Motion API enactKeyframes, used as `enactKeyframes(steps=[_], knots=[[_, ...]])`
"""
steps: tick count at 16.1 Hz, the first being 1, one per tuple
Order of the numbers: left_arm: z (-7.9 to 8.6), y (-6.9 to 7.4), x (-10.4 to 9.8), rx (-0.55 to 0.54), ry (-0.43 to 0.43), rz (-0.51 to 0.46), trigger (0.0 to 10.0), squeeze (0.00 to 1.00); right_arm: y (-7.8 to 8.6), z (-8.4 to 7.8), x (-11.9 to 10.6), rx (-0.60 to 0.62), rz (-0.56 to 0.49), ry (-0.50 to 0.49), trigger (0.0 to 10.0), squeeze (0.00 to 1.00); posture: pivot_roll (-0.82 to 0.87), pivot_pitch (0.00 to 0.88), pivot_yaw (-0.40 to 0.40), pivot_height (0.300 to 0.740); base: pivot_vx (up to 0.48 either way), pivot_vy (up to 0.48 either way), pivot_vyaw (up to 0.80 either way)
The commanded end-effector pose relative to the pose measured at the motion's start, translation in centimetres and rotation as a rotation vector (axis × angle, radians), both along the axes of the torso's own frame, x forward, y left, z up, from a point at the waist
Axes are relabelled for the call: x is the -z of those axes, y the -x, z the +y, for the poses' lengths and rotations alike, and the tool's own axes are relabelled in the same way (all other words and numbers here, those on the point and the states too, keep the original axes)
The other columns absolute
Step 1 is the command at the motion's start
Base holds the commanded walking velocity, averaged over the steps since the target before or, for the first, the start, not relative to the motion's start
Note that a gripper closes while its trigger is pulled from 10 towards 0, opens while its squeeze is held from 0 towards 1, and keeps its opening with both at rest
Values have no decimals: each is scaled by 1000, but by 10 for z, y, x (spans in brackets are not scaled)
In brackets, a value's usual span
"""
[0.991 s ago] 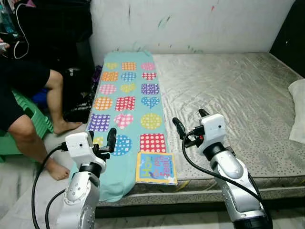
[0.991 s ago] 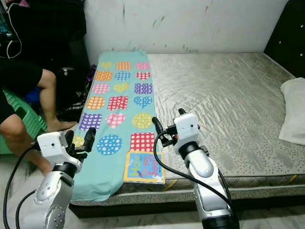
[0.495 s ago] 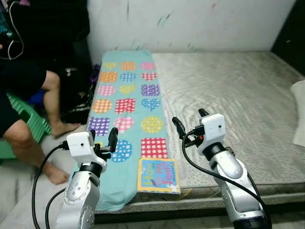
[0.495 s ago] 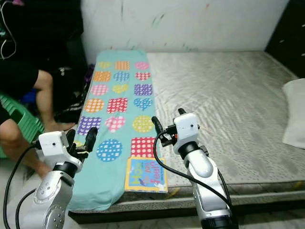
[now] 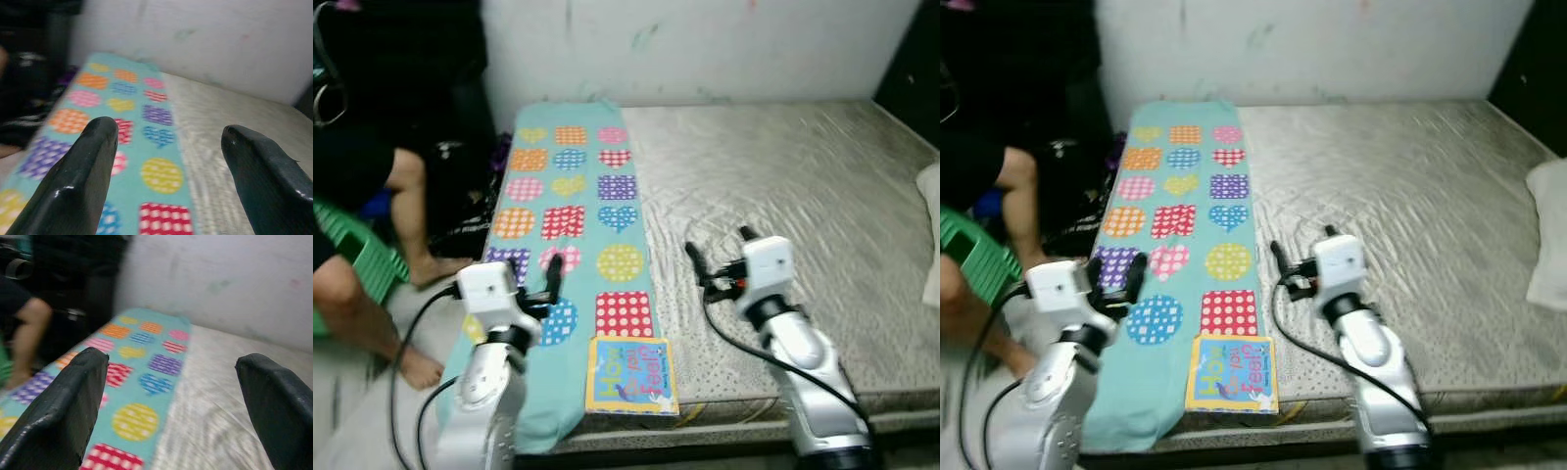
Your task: Clean up the room
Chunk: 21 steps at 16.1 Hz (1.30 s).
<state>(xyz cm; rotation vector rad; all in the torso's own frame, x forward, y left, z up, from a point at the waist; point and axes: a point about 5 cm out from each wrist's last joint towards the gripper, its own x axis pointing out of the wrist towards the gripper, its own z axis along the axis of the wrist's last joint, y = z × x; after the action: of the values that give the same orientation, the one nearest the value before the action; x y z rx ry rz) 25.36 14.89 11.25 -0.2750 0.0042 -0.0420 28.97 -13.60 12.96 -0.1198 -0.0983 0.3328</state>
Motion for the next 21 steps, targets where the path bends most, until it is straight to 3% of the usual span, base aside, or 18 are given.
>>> enactKeyframes(steps=[1,5,21], knots=[[7,1,1,-24,-19,6,10000,0,-1,9,-7,-34,-35,4,10000,0,-45,0,-2,740,0,0,0],[5,1,0,-18,-12,5,10000,0,1,8,-6,-35,-37,8,10000,0,-51,4,1,740,0,-168,753],[3,0,0,-11,-1,8,10000,0,2,7,-5,-34,-32,13,10000,0,-56,12,-3,740,0,-321,0]])
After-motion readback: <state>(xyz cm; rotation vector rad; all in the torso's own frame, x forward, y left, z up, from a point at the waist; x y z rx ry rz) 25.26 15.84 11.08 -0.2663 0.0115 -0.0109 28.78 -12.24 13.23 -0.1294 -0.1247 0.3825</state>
